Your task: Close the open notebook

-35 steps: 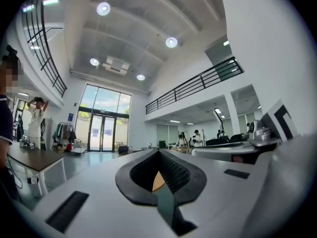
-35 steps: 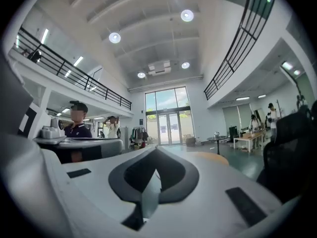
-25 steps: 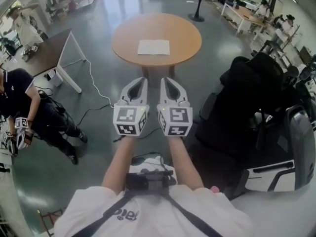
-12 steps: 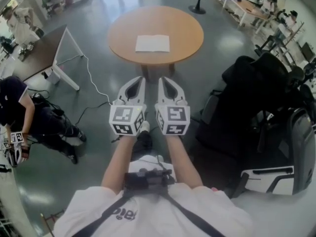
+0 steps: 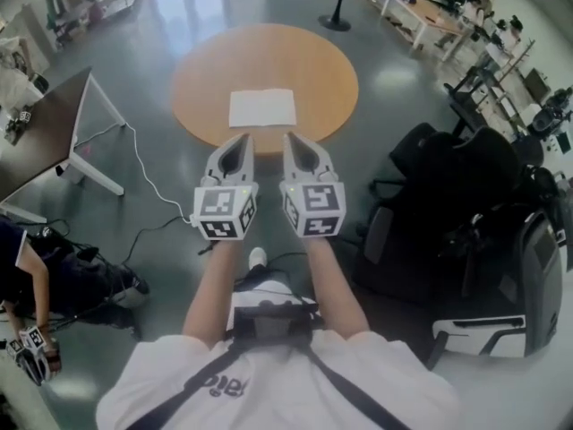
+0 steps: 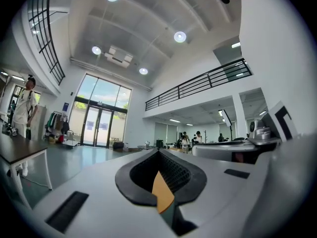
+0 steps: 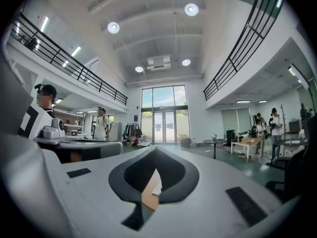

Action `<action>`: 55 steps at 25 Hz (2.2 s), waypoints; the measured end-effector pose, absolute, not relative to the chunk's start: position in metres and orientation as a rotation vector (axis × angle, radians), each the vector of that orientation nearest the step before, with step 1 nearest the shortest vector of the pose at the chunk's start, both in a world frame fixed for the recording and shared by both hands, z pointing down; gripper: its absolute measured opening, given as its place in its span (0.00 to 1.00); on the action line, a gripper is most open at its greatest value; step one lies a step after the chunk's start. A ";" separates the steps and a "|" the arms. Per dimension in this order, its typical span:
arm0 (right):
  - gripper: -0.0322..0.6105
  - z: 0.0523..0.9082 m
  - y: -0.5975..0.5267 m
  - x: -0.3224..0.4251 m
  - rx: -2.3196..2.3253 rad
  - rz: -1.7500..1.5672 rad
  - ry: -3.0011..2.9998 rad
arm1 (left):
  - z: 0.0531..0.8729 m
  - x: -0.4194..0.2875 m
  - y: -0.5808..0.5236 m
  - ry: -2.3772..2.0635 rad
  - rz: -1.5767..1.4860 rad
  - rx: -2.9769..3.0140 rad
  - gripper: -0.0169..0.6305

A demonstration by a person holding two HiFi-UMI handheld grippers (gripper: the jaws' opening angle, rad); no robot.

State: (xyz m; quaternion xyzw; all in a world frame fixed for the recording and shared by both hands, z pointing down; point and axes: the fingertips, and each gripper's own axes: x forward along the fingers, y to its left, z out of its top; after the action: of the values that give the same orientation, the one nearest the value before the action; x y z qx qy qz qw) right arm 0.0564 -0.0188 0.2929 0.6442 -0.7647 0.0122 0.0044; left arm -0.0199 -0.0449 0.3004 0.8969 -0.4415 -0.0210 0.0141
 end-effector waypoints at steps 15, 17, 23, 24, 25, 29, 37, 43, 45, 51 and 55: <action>0.06 0.315 -0.191 0.043 2.037 0.005 -2.311 | 0.332 -0.017 -0.221 -1.249 0.045 2.786 0.05; 0.06 0.306 -0.204 0.047 2.088 -0.053 -2.350 | 0.335 -0.018 -0.238 -1.267 0.059 2.780 0.05; 0.06 0.310 -0.243 0.060 2.099 -0.041 -2.532 | 0.347 -0.024 -0.285 -1.344 0.082 2.747 0.05; 0.06 0.316 -0.252 0.061 2.079 -0.019 -2.538 | 0.350 -0.024 -0.292 -1.343 0.080 2.745 0.05; 0.06 0.321 -0.260 0.062 2.055 -0.004 -2.544 | 0.354 -0.024 -0.299 -1.345 0.079 2.740 0.05; 0.06 0.335 -0.288 0.068 2.003 -0.037 -2.488 | 0.374 -0.025 -0.329 -1.406 0.144 2.682 0.05; 0.07 0.380 -0.354 0.077 1.888 0.047 -2.457 | 0.441 -0.035 -0.393 -1.466 0.313 2.494 0.05; 0.08 0.413 -0.393 0.071 1.792 0.136 -2.476 | 0.502 -0.041 -0.413 -1.459 0.424 2.368 0.05; 0.08 0.423 -0.403 0.070 1.782 0.173 -2.480 | 0.523 -0.045 -0.419 -1.456 0.467 2.327 0.05; 0.08 0.467 -0.413 0.059 1.717 0.283 -2.489 | 0.577 -0.061 -0.417 -1.460 0.527 2.204 0.05; 0.08 0.497 -0.406 0.050 1.637 0.333 -2.444 | 0.611 -0.064 -0.409 -1.431 0.503 2.135 0.05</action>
State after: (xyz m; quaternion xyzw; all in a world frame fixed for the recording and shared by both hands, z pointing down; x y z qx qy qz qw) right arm 0.0502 -0.4065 0.4965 0.5509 -0.8221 0.1119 0.0906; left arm -0.0640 -0.4085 0.6106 0.7876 -0.5278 0.1857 0.2582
